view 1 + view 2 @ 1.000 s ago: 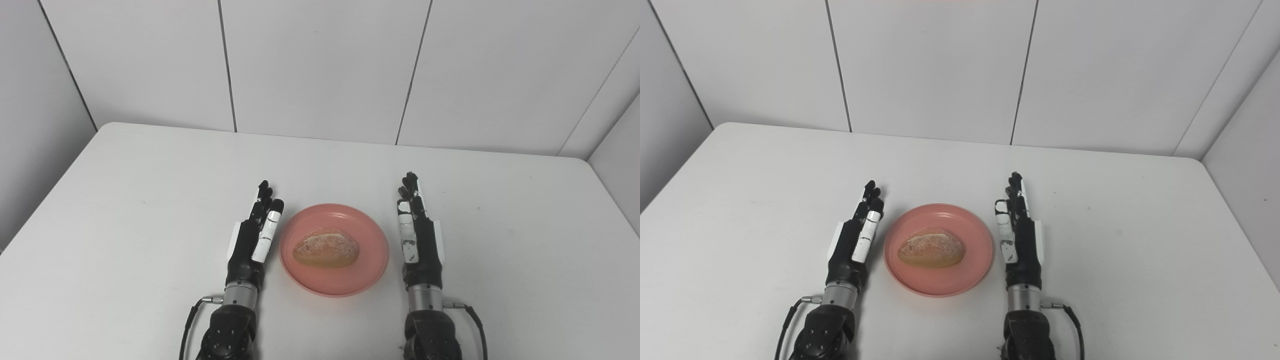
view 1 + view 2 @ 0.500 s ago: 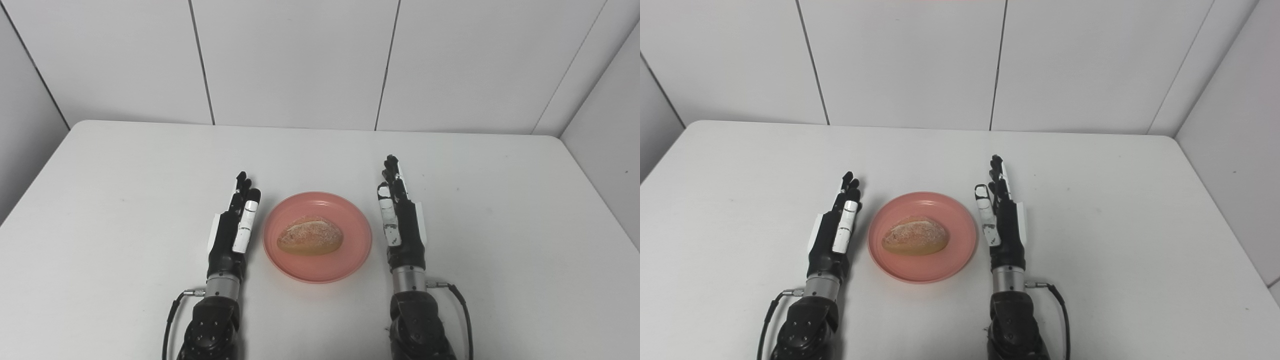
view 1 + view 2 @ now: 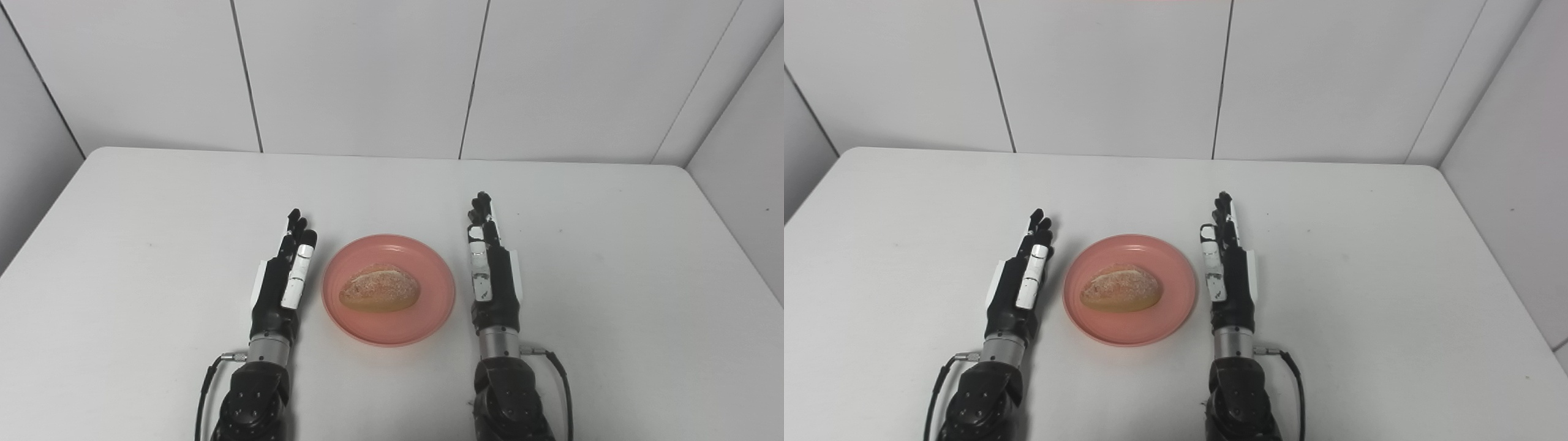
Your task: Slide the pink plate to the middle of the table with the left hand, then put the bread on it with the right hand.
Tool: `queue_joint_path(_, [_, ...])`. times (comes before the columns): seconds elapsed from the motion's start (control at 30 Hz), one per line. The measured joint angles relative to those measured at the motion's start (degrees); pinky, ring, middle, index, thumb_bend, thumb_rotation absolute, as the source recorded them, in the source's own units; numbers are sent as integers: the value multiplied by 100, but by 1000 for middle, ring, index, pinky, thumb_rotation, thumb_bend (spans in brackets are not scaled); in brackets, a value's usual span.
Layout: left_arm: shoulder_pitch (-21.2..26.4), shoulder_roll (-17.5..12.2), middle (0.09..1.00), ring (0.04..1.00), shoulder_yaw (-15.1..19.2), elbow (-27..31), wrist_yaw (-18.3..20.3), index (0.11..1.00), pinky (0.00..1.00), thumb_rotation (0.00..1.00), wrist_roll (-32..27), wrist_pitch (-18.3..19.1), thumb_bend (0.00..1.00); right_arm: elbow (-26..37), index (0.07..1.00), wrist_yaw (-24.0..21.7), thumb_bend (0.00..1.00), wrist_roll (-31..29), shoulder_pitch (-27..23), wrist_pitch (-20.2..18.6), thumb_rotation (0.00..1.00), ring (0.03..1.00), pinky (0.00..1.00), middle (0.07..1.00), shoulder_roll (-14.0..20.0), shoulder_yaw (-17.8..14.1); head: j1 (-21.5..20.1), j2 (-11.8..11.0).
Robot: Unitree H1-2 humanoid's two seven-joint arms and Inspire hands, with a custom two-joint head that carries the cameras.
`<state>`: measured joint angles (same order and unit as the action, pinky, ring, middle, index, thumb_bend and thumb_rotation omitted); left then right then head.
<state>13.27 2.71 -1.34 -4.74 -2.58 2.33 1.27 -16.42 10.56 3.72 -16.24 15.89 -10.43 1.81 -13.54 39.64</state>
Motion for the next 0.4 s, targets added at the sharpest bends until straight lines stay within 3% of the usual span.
queue_joint_path(0.4, [0,85,1000,1000,5,3,-85,1000,1000,907,18,1,727,135,986,34,807,51,79,-429,1000,999,1000,980,15,58,88,-18])
